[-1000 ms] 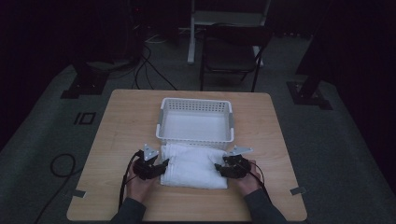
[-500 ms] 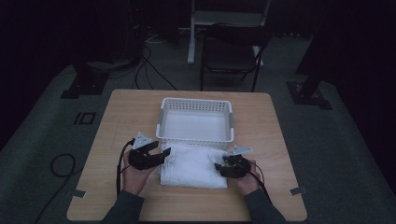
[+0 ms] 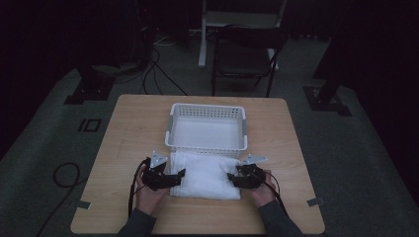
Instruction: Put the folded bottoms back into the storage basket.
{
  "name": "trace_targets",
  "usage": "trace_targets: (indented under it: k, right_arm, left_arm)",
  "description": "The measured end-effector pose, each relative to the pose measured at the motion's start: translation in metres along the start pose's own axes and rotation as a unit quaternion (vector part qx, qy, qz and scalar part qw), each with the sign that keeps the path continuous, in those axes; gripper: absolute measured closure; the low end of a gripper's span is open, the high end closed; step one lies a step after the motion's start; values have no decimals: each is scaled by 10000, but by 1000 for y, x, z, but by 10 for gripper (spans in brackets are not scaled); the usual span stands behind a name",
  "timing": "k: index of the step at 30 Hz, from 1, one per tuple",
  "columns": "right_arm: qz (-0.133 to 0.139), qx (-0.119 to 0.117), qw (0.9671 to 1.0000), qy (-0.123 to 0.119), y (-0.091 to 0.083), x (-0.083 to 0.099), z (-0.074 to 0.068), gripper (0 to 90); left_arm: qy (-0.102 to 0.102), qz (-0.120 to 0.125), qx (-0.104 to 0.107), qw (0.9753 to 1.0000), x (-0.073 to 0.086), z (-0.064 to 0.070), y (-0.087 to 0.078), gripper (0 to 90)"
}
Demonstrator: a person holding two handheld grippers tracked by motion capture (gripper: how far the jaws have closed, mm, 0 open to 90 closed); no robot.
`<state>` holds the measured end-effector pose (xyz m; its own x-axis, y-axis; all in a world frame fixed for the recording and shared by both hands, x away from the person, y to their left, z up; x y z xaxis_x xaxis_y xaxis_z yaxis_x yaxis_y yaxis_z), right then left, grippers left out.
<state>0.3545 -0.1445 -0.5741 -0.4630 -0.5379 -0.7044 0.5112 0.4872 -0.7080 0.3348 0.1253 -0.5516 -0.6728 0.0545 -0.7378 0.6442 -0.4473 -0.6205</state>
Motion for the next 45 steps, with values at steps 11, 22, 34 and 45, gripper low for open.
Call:
trace_targets:
  k: [11, 22, 34, 45]
  right_arm:
    - [8, -56, 9999, 83, 1, 1, 1, 460]
    - [-15, -85, 9998, 174, 1, 2, 3, 435]
    - [395, 83, 9989, 244, -23, -7, 6, 388]
    - [528, 61, 9983, 223, -25, -11, 0, 359]
  left_arm:
    - [-65, -206, 332, 9992, 9, -15, 24, 8]
    - [-338, -553, 752, 9951, 8, -19, 42, 0]
    - [-427, -450, 1131, 9916, 4, -22, 41, 0]
    - [-581, -59, 1157, 9916, -10, -15, 34, 0]
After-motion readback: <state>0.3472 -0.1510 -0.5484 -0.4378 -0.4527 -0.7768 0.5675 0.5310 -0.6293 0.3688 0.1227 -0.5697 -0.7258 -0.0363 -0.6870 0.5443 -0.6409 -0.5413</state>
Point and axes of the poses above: each handheld gripper's, and its own axes: y roughly forward along the jaws, x roughly out of its underside, z roughly to its right, the point moved 6 cm from there along y, roughly forward along the jaws, and after that the axes turned 10 degrees about -y, right-handed, at the moved point
